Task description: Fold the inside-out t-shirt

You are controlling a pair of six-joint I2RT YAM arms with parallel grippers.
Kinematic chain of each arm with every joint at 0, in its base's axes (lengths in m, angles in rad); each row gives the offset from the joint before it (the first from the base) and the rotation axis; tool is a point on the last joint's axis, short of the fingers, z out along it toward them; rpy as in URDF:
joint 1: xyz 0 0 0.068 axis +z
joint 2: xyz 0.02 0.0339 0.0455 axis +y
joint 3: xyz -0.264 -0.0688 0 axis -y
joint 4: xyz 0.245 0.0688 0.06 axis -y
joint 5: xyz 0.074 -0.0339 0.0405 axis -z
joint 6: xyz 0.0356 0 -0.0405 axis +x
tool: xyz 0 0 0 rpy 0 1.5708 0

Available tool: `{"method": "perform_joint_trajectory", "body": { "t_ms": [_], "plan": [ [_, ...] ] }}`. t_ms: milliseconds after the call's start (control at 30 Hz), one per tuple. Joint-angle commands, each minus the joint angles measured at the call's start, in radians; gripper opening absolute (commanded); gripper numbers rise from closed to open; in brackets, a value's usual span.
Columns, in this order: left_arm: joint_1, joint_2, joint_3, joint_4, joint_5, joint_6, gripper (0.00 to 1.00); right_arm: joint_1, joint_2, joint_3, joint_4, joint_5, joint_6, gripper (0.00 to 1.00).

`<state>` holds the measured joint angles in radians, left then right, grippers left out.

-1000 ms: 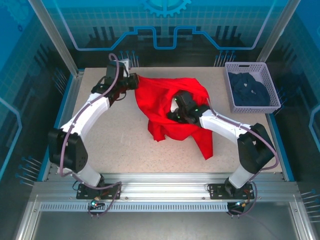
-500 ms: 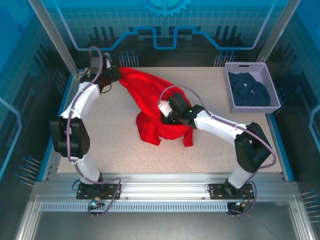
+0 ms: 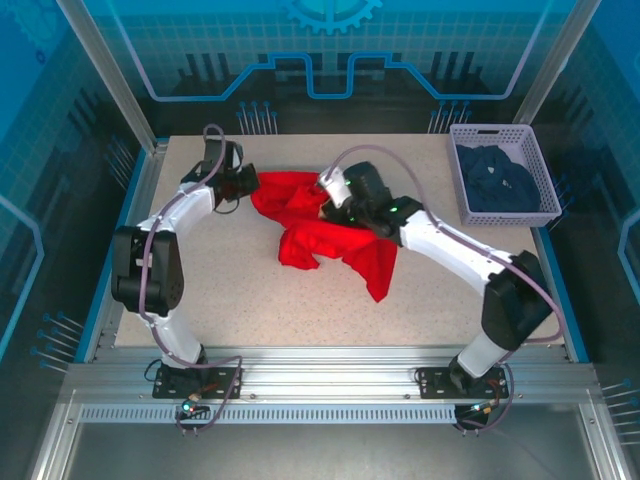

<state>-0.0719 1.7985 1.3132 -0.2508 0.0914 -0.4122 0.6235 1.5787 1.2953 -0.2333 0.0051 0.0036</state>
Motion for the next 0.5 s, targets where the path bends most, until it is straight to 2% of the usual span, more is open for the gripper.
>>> {"method": "perform_joint_trajectory", "body": {
  "t_ms": [0,67,133,233,333,400,467],
  "plan": [
    [0.011,-0.025,-0.079,0.072,-0.003,-0.036,0.0,-0.078,-0.148,-0.029,0.244,-0.141,0.118,0.0],
    [-0.001,-0.029,-0.143,0.116,0.009,-0.052,0.0,-0.118,-0.17,-0.08,0.38,-0.241,0.207,0.0],
    [-0.023,-0.025,-0.213,0.17,0.025,-0.068,0.0,-0.127,-0.172,-0.111,0.476,-0.272,0.243,0.0],
    [-0.023,-0.032,-0.317,0.234,-0.001,-0.089,0.0,-0.129,-0.172,-0.081,0.423,-0.222,0.151,0.0],
    [0.043,-0.062,-0.395,0.276,0.005,-0.139,0.0,-0.157,-0.185,-0.07,0.376,-0.191,0.077,0.0],
    [0.068,-0.081,-0.429,0.303,0.01,-0.164,0.0,-0.183,-0.198,-0.088,0.393,-0.229,0.085,0.0],
    [0.057,-0.083,-0.434,0.304,0.002,-0.157,0.0,-0.195,-0.196,-0.108,0.44,-0.296,0.109,0.0]
  ]
}}
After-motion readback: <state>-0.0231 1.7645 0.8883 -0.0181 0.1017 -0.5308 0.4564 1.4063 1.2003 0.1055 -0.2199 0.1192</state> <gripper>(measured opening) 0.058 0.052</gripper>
